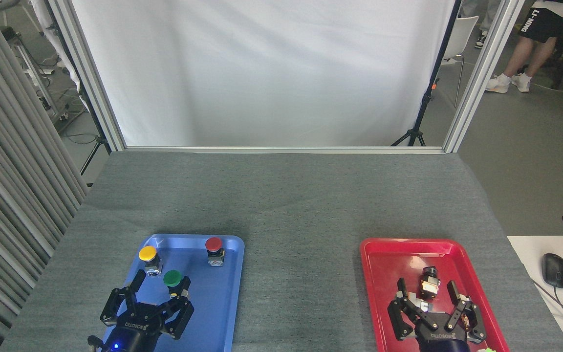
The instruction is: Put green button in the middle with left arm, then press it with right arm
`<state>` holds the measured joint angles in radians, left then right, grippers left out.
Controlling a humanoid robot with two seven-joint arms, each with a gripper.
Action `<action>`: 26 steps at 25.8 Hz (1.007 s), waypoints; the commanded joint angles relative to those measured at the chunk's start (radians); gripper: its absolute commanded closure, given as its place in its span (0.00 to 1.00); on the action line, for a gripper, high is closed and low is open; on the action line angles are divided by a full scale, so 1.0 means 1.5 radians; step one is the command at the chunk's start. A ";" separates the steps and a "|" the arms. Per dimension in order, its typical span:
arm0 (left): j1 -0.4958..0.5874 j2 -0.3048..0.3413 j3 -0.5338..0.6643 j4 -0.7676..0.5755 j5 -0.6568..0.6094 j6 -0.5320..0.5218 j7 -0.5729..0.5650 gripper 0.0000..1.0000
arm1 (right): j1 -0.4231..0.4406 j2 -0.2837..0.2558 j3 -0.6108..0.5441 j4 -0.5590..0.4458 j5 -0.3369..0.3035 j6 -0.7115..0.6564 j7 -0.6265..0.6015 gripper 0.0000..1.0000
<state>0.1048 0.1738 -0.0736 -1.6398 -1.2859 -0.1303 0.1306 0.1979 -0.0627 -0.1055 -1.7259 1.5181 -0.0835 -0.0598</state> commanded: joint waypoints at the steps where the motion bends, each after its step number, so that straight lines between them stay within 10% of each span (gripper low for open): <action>1: 0.003 0.004 -0.001 0.000 -0.011 0.001 0.001 0.01 | 0.000 0.000 0.000 0.000 -0.001 0.000 0.000 0.00; 26: -0.045 -0.042 -0.024 0.187 -0.093 0.033 0.030 0.01 | 0.000 0.003 0.004 -0.001 -0.004 -0.013 -0.002 0.00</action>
<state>0.0775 0.1247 -0.1050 -1.4370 -1.4139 -0.0950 0.1748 0.1979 -0.0578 -0.1014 -1.7277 1.5125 -0.1053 -0.0637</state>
